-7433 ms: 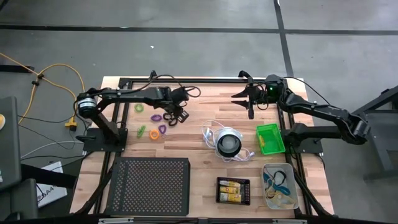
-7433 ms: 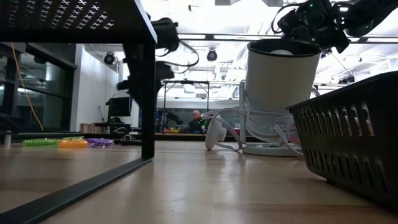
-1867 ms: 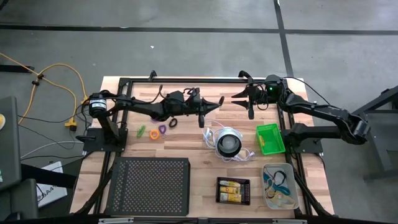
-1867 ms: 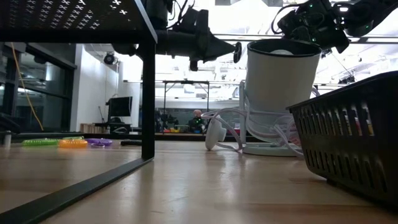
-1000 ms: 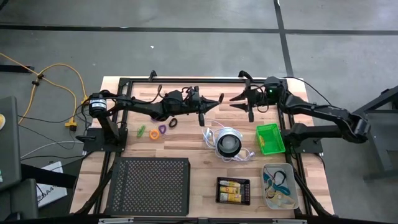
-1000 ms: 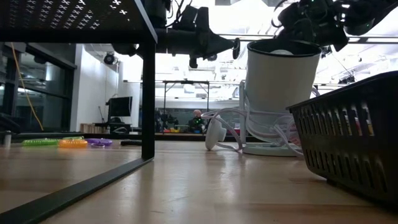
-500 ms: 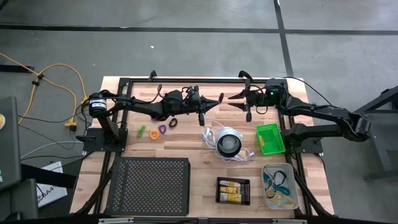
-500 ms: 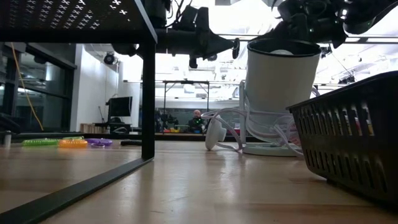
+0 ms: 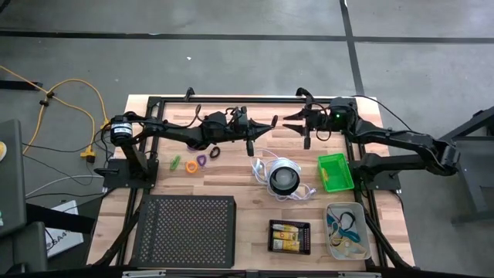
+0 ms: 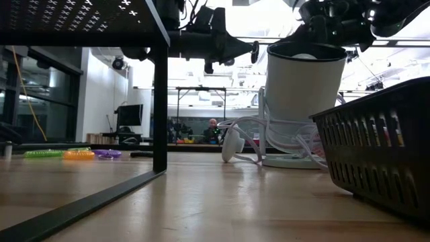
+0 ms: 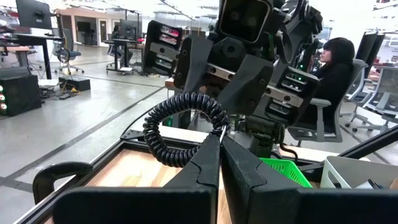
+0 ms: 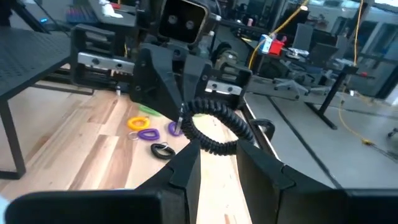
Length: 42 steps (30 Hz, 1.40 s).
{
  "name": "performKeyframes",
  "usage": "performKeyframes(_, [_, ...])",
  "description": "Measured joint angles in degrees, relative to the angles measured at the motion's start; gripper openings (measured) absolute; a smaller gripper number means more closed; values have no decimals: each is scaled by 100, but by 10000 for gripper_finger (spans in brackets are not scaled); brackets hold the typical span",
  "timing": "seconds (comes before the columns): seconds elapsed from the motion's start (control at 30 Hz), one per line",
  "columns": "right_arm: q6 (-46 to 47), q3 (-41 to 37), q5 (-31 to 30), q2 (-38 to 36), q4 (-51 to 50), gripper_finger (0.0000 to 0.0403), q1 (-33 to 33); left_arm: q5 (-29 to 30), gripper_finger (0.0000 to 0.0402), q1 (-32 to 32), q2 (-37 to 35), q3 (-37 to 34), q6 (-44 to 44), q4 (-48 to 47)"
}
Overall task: Pick & Place Office Desk Supplies
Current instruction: Put the left black spring keychain into the green bin
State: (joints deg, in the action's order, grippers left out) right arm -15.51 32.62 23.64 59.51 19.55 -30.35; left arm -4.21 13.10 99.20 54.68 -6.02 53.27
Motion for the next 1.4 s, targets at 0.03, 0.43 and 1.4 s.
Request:
performKeyframes(0.03, [60, 0, 5, 0, -1, 93, 0, -2, 1, 0, 0, 0, 0, 1])
performKeyframes(0.43, [-160, 0, 6, 0, 57, 93, -2, -4, 1, 0, -1, 0, -140, 94])
performKeyframes(1.4, [-78, 0, 56, 837, 1372, 93, 32, -150, 1, -84, -2, 0, -256, 288])
